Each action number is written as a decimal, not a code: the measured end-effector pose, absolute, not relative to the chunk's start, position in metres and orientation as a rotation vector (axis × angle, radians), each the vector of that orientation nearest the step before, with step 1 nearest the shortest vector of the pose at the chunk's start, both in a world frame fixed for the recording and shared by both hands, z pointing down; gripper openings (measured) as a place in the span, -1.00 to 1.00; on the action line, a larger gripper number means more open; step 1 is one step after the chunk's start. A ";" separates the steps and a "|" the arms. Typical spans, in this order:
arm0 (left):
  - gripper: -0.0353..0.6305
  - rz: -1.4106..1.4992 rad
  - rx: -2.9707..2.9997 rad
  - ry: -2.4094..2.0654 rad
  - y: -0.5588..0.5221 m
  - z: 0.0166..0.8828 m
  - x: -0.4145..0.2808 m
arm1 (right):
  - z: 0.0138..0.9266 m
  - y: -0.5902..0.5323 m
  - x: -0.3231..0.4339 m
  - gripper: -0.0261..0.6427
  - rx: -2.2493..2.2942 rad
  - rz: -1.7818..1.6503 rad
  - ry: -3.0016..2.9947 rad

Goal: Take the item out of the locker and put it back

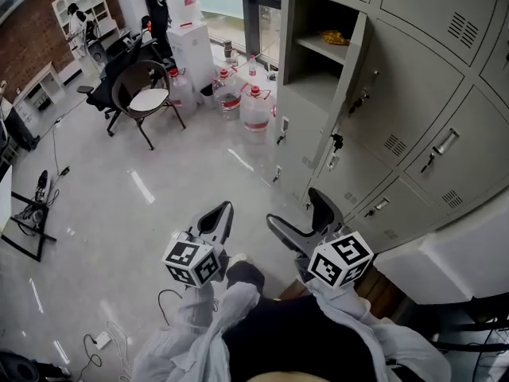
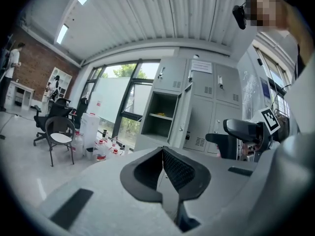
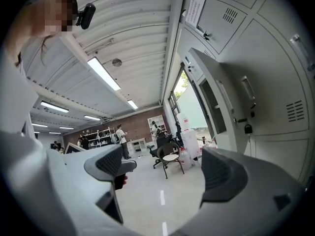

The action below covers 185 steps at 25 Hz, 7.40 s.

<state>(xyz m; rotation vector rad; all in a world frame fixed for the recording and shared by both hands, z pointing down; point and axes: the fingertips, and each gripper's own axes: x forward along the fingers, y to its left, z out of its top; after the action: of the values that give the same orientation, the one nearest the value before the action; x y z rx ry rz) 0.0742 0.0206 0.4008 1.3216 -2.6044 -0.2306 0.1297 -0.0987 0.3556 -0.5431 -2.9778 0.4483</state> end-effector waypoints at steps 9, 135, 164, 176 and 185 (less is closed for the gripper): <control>-0.87 -0.210 1.467 -2.575 -0.005 0.394 -0.064 | 0.358 -0.108 0.001 0.54 -0.430 0.441 -3.021; -0.87 -0.179 2.735 -1.285 -0.228 0.374 -0.419 | 0.219 -0.318 -0.243 -0.12 1.384 -0.417 -2.582; -0.87 -0.070 2.643 -1.274 -0.227 0.460 -0.394 | 0.462 -0.208 -0.160 -0.13 1.697 0.171 -2.431; -0.87 -0.068 2.620 -1.328 -0.241 0.456 -0.382 | 0.459 -0.258 -0.179 -0.13 1.549 0.183 -2.513; -0.87 -0.088 2.516 -1.468 -0.241 0.461 -0.415 | 0.431 -0.346 -0.246 -0.13 1.282 0.014 -2.600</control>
<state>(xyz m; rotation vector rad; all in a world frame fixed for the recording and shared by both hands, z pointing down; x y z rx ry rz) -0.4149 -0.2406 0.4606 2.5162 -1.4684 -0.0877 -0.2460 -0.3465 0.4313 1.2822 -2.6005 0.0142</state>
